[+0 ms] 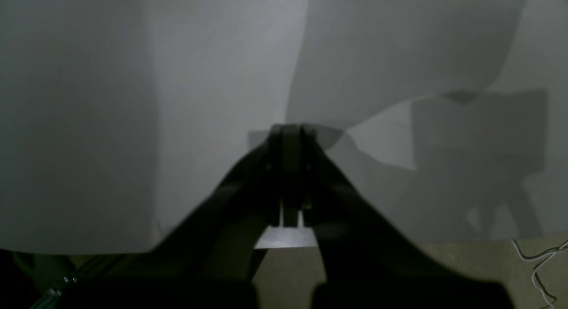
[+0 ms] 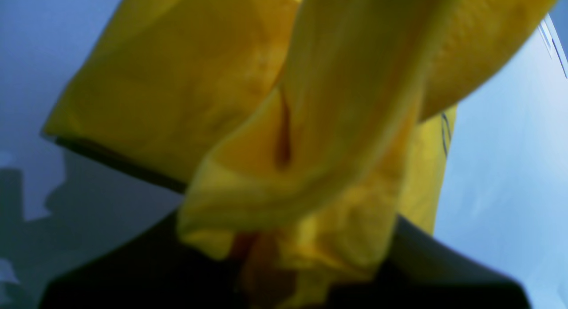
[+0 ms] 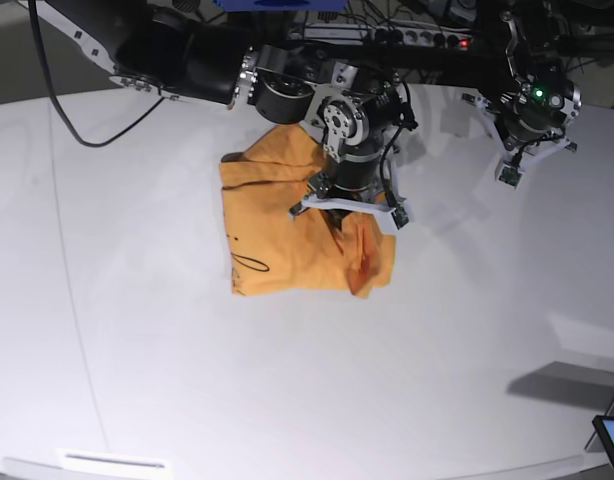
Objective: Fold the T-shirt properly
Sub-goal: 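Fold the held end over onto the shirt's other end with the right gripper, then lay the folded end down and open the right gripper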
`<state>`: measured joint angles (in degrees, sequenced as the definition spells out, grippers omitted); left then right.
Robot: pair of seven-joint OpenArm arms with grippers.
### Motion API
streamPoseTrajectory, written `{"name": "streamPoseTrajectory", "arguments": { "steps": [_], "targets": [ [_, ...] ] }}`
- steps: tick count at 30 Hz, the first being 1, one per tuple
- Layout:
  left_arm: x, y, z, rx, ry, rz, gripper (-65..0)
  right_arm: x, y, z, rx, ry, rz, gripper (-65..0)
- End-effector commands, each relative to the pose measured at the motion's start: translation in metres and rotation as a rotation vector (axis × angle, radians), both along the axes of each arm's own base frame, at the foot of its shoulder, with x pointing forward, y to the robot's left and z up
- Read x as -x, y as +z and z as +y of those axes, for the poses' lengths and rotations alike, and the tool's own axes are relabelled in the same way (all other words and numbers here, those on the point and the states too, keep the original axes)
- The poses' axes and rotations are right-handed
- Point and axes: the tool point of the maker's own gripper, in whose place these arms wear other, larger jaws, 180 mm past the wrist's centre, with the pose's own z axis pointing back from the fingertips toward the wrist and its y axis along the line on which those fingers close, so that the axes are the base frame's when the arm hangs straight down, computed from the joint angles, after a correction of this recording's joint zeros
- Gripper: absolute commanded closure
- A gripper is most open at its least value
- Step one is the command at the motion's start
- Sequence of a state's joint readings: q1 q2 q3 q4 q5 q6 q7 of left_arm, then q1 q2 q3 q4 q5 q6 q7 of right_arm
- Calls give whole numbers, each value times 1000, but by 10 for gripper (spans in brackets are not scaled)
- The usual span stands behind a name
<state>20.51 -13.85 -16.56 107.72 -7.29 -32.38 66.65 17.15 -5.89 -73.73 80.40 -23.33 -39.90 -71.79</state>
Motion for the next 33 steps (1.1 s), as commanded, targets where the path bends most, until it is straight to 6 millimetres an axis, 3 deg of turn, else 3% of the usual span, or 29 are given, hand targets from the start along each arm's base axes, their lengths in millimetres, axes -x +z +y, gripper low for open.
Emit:
{"name": "streamPoseTrajectory", "arguments": {
  "steps": [1, 7, 24, 28, 33],
  "targets": [
    [-3, 6, 6, -25, 0, -13, 0, -13, 26, 14, -51, 24, -89, 0],
    [-3, 7, 8, -26, 4, -14, 0, -12, 43, 22, -109, 42, -117, 0],
    [-3, 7, 7, -27, 1, -13, 0, -16, 30, 14, -55, 22, -96, 0],
    [1, 7, 16, -89, 4, 7, 0, -17, 30, 14, -54, 20, -97, 0],
    [3, 9, 25, -151, 9, 22, 0, -17, 30, 14, -56, 20, -99, -91]
  ]
}}
